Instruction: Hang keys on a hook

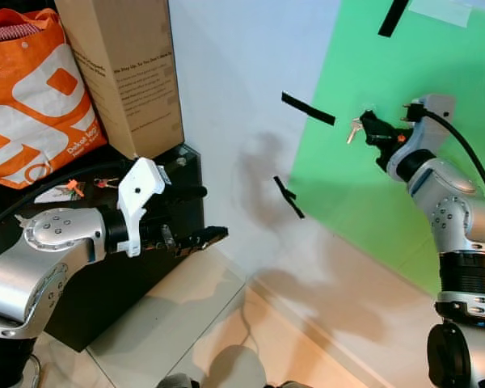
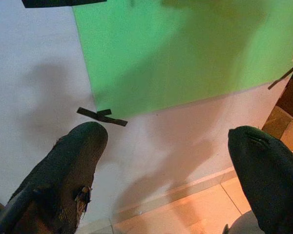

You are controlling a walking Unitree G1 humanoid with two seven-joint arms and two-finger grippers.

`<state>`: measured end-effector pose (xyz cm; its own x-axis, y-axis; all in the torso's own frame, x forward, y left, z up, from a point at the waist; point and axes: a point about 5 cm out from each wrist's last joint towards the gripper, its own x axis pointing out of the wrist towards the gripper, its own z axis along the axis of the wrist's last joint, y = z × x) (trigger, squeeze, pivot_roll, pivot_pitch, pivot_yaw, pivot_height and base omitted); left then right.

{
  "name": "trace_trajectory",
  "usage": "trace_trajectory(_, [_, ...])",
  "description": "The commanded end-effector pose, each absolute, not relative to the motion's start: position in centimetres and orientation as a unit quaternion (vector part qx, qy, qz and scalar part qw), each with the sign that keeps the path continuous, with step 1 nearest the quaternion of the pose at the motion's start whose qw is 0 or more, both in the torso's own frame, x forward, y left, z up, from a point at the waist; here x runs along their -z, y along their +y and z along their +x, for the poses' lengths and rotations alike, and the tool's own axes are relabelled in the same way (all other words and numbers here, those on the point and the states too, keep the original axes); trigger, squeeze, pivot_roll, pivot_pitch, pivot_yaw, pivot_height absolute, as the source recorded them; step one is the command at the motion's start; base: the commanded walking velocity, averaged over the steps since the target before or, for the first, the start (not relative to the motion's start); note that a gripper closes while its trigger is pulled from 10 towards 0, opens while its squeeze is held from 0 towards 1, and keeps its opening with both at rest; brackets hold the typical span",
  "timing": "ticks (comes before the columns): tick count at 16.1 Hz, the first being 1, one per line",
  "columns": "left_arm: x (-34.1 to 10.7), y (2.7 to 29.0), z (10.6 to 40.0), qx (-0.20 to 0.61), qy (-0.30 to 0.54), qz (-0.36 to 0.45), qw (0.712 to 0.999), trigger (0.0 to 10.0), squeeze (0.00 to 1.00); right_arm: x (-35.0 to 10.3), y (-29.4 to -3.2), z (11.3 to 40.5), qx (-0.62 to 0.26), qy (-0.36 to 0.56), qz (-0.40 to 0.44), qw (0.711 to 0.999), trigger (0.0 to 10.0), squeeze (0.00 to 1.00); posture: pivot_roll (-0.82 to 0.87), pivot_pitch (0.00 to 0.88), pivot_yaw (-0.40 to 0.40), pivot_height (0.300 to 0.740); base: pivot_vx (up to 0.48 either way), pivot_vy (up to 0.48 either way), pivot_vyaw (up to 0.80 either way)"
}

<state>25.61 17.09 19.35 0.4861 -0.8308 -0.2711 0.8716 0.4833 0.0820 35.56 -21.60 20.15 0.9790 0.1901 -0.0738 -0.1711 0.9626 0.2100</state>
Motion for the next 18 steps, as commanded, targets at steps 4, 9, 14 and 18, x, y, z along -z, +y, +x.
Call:
trace_trajectory(4, [-19.3, 16.8, 25.7, 0.502, 0.097, 0.111, 0.852, 10.0, 0.0, -19.6, -22.0, 35.4, -0.08, 0.074, 0.133, 0.985, 10.0, 0.0, 0.02, 0.027, -0.06, 0.74, 0.0, 0.0, 0.0])
trace_trajectory(9, [-19.4, 16.9, 25.7, 0.503, 0.097, 0.112, 0.852, 10.0, 0.0, -18.6, -22.8, 35.5, -0.045, 0.09, 0.151, 0.983, 10.0, 0.0, 0.02, 0.028, -0.059, 0.74, 0.0, 0.0, 0.0])
trace_trajectory(14, [-19.5, 16.8, 25.9, 0.501, 0.093, 0.109, 0.853, 10.0, 0.0, -18.7, -22.6, 35.5, -0.044, 0.086, 0.164, 0.982, 10.0, 1.0, 0.02, 0.032, -0.059, 0.74, 0.0, 0.0, 0.0])
trace_trajectory(18, [-20.0, 16.6, 26.0, 0.501, 0.08, 0.095, 0.857, 10.0, 0.0, -18.3, -22.7, 35.2, -0.041, 0.094, 0.151, 0.983, 10.0, 1.0, 0.02, 0.029, -0.06, 0.74, 0.0, 0.0, 0.0])
